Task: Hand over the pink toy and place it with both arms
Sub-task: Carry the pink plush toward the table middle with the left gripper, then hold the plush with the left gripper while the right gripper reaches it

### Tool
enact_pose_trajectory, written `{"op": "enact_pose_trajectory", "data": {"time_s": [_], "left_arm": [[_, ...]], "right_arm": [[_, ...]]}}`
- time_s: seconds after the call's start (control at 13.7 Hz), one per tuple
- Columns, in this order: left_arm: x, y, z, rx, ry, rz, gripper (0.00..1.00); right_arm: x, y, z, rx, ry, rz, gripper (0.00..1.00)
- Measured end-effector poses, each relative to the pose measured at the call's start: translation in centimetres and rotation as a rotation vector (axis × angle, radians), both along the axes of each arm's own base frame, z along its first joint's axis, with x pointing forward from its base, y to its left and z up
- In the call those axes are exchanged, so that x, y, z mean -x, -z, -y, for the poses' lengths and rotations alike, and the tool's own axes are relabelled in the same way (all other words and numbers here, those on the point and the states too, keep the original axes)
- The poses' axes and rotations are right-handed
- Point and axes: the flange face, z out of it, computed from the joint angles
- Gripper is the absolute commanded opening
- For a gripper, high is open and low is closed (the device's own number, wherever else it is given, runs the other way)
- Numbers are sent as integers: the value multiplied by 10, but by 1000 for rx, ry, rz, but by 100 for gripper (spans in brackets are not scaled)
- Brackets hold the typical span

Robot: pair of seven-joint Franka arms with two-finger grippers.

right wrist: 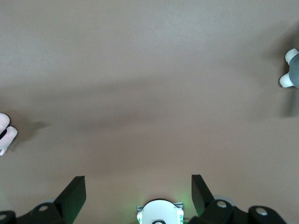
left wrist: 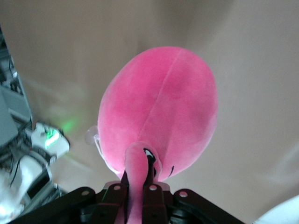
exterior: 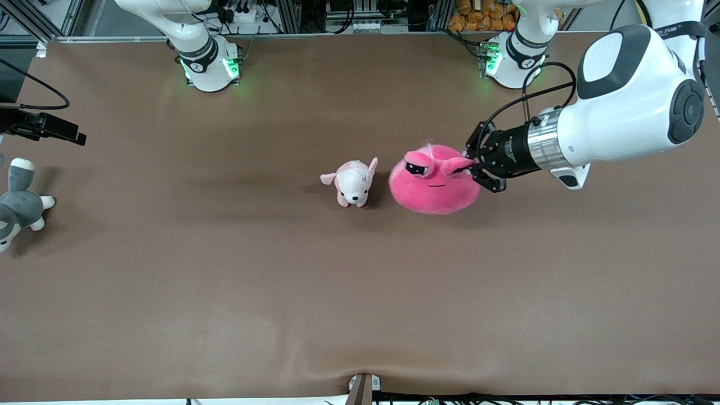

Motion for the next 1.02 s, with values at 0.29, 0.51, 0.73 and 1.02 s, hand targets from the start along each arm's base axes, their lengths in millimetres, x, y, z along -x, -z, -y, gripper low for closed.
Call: {"op": "enact_pose_trajectory", "data": {"time_s": [0.29,0.51,0.73,1.02], "left_arm": [[24,-9,66,9,19,-8,0],[40,-13,105,10,-40,-19,0],[52,-17,134,20,-93,-22,0],[55,-16,152,36,-145,-19,0]], "right_arm": [[-4,1,-7,-7,-10,16,100],[-9,5,-43,-51,-29,12,100],[-11,10,-83,-64,-40,-1,100],[-10,22,-152,-83,-143,-15,100]]}}
